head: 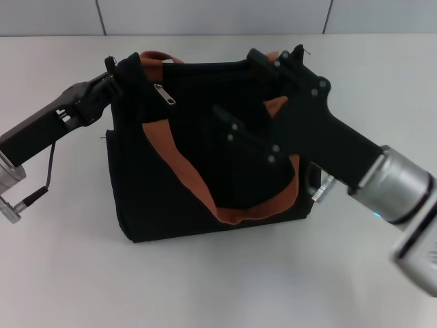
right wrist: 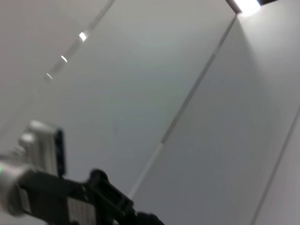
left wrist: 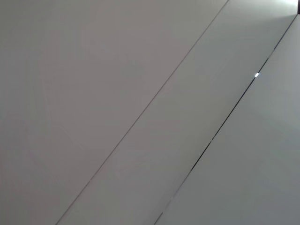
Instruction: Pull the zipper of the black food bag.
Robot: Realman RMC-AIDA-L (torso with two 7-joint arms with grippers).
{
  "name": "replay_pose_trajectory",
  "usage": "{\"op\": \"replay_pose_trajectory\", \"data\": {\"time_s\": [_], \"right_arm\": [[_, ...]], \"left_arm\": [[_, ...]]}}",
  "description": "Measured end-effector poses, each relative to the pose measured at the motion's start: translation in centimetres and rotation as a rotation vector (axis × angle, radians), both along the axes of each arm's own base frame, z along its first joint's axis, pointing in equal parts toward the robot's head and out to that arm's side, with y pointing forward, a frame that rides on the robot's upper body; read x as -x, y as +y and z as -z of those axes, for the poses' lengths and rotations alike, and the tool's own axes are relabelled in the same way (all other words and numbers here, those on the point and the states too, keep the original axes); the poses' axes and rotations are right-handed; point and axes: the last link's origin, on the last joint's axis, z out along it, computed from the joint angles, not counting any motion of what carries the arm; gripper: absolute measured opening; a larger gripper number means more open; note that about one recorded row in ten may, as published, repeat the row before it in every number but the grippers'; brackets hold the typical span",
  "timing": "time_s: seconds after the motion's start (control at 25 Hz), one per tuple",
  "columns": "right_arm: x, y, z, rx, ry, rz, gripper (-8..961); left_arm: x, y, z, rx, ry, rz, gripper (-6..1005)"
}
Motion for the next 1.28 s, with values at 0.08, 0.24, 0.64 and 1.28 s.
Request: {"op": "replay_pose_trajectory", "data": {"time_s": [0.08,0.24,0.64,1.28], "right_arm": [[0.2,0.1,0.3,-0.022,-0.003,0.023,730],[1.0,0.1,1.3,-0.045,-0.013,0.078,730],[1.6,-0.3,0.4,0.327,0.125,0.086,729],[1.0,2.6,-2.1,1.377,0.481,0.503,730]], "left_arm": [[0.0,0.0,0.0,0.0,-0.003,-0.003,33],[0.2,0.2,0.0,-0.005,0.003,-0.019,34],[0.3,0.4,0.0,-0.011,0.012,-0.028,38],[-1.0,1.3,0.5,-0.003,0.025,0.012,43]]}}
